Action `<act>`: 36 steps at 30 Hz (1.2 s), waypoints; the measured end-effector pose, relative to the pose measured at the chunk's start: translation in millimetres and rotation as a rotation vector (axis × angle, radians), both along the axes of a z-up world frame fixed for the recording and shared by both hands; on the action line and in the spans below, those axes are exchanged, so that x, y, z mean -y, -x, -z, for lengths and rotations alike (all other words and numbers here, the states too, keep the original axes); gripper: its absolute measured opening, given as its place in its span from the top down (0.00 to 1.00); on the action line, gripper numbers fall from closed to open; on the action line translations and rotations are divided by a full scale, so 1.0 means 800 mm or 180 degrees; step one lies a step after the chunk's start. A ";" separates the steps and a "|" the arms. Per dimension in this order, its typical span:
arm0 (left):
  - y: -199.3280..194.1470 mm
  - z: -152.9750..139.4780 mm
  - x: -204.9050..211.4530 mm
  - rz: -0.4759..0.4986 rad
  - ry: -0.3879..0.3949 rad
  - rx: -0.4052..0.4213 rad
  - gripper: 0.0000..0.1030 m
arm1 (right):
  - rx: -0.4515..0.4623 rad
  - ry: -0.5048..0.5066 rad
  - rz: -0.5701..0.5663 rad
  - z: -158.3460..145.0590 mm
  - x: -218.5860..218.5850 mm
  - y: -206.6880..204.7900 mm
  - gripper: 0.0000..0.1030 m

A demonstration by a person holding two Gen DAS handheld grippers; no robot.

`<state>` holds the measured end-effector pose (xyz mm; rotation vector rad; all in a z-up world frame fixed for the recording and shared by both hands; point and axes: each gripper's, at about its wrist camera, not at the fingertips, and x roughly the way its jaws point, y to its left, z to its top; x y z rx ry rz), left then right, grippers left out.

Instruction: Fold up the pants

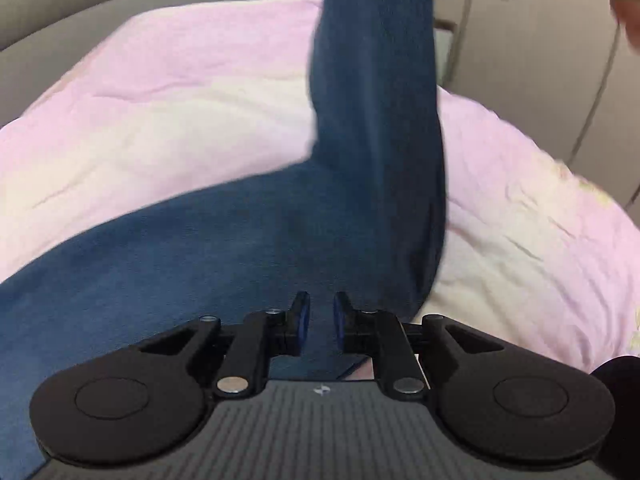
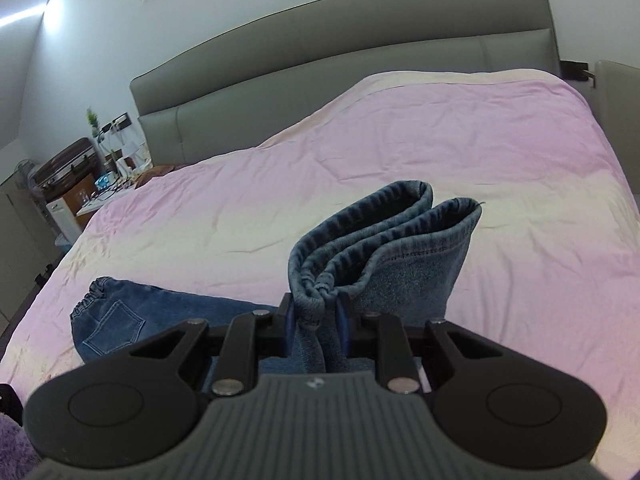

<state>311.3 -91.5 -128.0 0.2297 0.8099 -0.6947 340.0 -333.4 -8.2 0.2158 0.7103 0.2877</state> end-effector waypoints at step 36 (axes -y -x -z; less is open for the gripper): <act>-0.002 0.008 -0.229 -0.1187 0.0201 -0.0603 0.80 | -0.1393 0.0624 -0.0986 0.196 -0.294 -0.075 0.85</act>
